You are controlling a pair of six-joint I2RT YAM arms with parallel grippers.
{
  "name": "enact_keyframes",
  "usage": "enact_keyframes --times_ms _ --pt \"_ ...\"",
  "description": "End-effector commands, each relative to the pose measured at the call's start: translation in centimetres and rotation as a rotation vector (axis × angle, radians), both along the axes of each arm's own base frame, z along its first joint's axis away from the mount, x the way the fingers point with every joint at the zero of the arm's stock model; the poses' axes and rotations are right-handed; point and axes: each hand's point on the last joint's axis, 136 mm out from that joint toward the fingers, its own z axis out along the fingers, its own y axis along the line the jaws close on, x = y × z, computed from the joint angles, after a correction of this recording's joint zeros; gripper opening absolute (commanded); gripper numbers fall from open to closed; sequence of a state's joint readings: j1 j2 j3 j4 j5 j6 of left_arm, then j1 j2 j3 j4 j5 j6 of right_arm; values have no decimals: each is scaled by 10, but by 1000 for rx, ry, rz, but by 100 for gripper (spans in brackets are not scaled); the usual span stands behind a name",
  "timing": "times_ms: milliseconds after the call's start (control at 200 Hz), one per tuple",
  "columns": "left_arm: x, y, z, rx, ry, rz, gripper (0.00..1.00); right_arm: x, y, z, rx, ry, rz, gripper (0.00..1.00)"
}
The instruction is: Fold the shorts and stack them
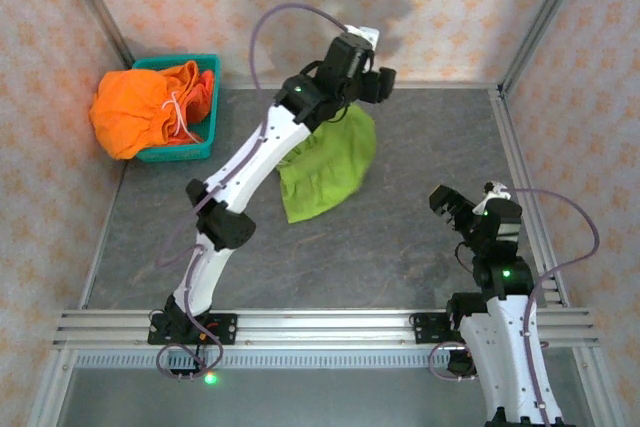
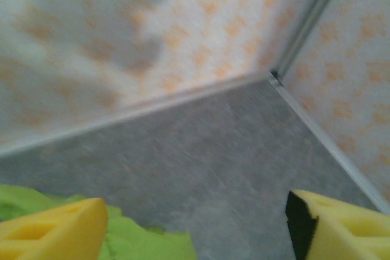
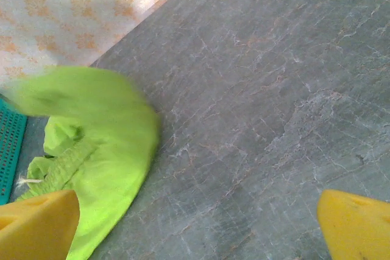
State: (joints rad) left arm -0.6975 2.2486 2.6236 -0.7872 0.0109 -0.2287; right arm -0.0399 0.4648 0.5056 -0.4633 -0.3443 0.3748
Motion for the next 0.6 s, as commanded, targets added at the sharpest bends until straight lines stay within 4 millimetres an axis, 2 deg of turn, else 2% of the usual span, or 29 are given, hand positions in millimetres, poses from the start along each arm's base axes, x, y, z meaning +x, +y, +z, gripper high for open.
enact_keyframes --times_ms 0,40,85,105,115,185,210,255,360,410,490,596 --pt "-34 12 53 -83 -20 -77 87 -2 3 16 9 -21 15 100" --pt "-42 22 54 -53 -19 -71 88 -2 7 16 14 -20 34 100" --pt "-50 36 42 -22 3 -55 89 -2 10 15 22 -16 50 100" --pt "-54 42 46 -29 -5 -51 89 -1 11 15 26 -14 58 100" --pt "-54 43 32 -14 18 -48 89 -1 12 14 29 -13 61 100" --pt "-67 73 23 -59 32 -17 90 3 17 11 44 4 86 99" --pt "-69 83 4 -67 63 -2 90 4 19 10 52 9 97 99" --pt "-75 101 -12 -111 94 13 89 7 21 7 65 22 109 99" --pt "-85 142 -64 -146 197 77 85 13 27 3 97 50 130 99" --pt "-90 149 -85 -154 238 78 83 15 28 1 106 56 134 100" --pt "-96 148 -116 -136 296 65 82 17 28 -1 113 64 133 99" --pt "-91 148 -155 -97 382 70 80 18 28 -1 124 69 127 100"
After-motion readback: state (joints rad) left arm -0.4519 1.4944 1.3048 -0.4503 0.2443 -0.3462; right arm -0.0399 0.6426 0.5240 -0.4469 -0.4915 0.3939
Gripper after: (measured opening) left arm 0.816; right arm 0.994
